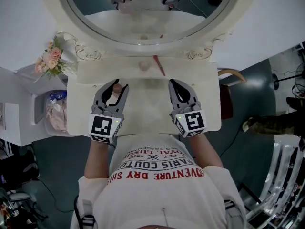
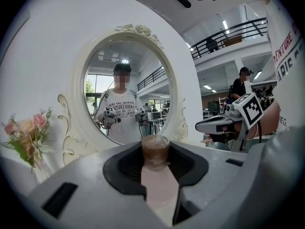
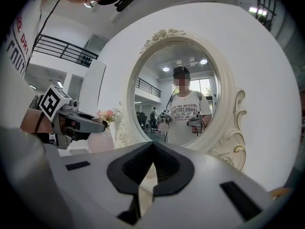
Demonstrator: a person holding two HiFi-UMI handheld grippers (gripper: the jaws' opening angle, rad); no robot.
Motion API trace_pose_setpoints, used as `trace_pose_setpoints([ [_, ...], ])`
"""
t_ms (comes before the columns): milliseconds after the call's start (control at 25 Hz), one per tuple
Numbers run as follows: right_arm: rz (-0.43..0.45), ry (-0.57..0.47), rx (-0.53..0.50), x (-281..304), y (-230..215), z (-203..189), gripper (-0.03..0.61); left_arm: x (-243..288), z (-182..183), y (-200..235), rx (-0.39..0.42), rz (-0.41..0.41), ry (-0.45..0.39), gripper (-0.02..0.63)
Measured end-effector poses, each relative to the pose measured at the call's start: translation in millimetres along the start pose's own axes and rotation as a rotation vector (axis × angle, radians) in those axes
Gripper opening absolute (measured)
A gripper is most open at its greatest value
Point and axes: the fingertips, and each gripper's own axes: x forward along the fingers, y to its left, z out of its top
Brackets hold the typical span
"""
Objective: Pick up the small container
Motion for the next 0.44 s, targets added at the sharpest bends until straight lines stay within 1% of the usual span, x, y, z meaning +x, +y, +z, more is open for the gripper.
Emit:
trace_pose_setpoints([
  [440, 0.01, -0.008, 0.004, 1.5, 2.2, 3.3, -0.003, 1.4, -1.6, 0.6, -0.008, -0.002, -0.013, 0.138],
])
